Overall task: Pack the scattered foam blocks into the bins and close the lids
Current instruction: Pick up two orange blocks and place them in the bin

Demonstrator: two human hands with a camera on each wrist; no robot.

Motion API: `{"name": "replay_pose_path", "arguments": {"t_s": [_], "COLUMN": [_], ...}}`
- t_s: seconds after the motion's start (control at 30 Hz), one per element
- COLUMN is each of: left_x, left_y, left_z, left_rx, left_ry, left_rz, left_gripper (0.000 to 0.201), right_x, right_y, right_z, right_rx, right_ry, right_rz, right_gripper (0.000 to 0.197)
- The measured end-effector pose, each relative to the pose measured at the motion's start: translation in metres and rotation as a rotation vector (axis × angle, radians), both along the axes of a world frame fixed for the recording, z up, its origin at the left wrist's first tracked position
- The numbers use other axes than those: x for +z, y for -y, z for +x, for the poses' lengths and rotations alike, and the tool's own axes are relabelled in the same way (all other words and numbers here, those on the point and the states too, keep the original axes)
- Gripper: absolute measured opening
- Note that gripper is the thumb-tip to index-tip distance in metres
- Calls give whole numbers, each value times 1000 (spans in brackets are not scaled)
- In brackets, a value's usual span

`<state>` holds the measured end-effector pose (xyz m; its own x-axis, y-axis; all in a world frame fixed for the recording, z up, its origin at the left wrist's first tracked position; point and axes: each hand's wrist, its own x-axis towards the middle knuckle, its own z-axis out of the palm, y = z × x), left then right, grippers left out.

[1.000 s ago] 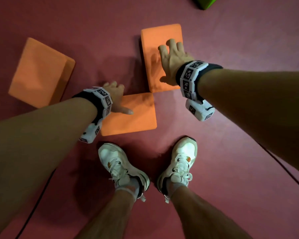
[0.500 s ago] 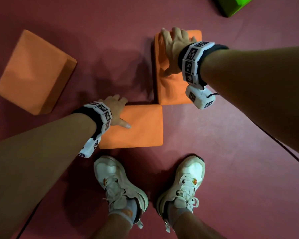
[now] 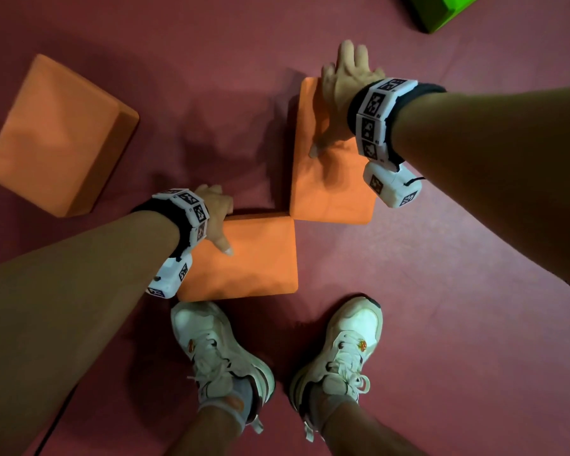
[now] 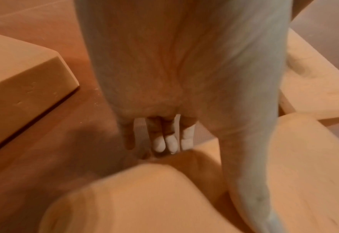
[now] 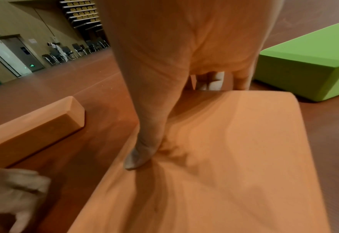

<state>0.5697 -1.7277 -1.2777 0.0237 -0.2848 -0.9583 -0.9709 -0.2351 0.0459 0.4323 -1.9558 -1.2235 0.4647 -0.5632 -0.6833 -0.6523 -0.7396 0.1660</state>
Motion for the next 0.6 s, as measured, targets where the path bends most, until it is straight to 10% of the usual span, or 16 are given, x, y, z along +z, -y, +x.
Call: {"name": "replay_pose_path", "arguments": {"t_s": [0.6], "left_x": [84], "left_y": [-25], "left_z": [19], "left_rx": [51], "left_ry": [21], "left_rz": [-82], "left_gripper": [107], "right_x": [65], "right_y": [-56], "right_z": [-19], "right_rx": [16], "right_ry": [-118], "right_rz": [180], "right_gripper": [112]}}
